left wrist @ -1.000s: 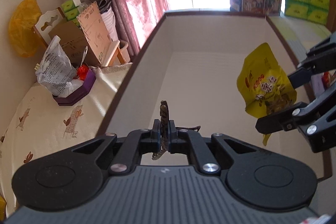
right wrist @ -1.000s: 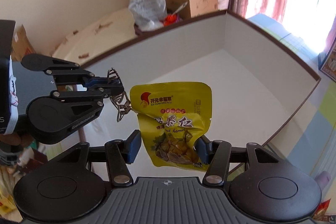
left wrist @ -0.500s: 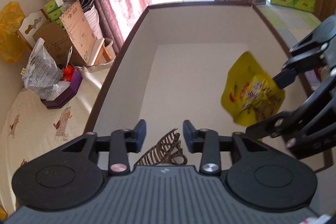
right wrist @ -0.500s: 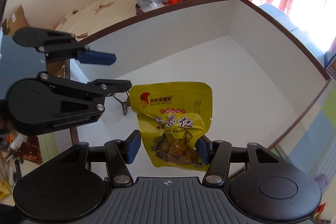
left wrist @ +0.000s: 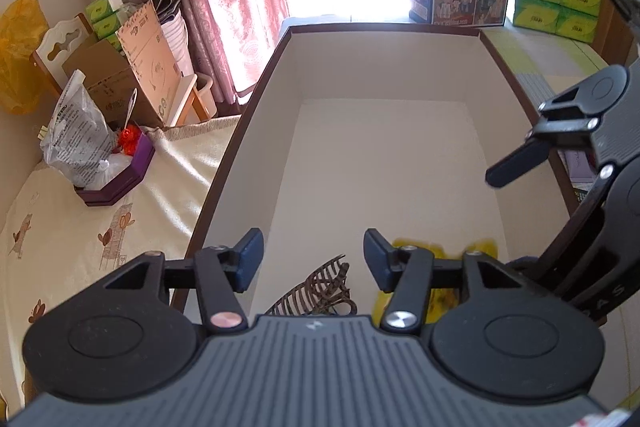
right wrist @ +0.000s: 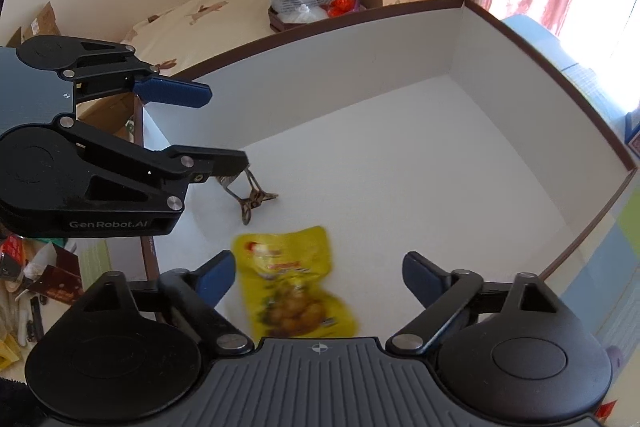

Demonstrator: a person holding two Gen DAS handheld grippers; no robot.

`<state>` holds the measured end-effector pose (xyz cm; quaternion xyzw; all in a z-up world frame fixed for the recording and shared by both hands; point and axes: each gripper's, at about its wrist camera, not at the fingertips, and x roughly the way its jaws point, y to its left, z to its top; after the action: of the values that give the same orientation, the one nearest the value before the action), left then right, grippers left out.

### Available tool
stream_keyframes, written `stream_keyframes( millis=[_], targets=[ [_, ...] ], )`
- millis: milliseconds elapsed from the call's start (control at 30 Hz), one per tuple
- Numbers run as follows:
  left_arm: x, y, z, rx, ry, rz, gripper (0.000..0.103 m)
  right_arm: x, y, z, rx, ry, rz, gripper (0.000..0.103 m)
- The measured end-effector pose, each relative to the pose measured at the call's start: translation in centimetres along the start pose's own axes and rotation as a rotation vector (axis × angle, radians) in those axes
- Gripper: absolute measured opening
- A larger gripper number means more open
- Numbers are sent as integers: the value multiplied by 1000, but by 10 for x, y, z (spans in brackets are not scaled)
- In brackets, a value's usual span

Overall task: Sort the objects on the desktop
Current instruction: 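Open both tools to drop the stand and snack bag into the box, then withdraw both tools from the box back toward the table items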

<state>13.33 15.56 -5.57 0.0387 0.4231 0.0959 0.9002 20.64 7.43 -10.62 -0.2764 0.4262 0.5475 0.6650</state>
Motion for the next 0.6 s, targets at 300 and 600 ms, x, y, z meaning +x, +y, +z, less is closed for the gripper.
stream_keyframes(
  millis=[300, 600],
  targets=[
    [-4, -2, 4, 1, 32, 1, 72, -13, 2, -4, 13, -18, -19, 98],
    [-16, -11, 8, 27, 36, -8, 81, -31, 7, -6, 37, -62, -36, 101]
  ],
)
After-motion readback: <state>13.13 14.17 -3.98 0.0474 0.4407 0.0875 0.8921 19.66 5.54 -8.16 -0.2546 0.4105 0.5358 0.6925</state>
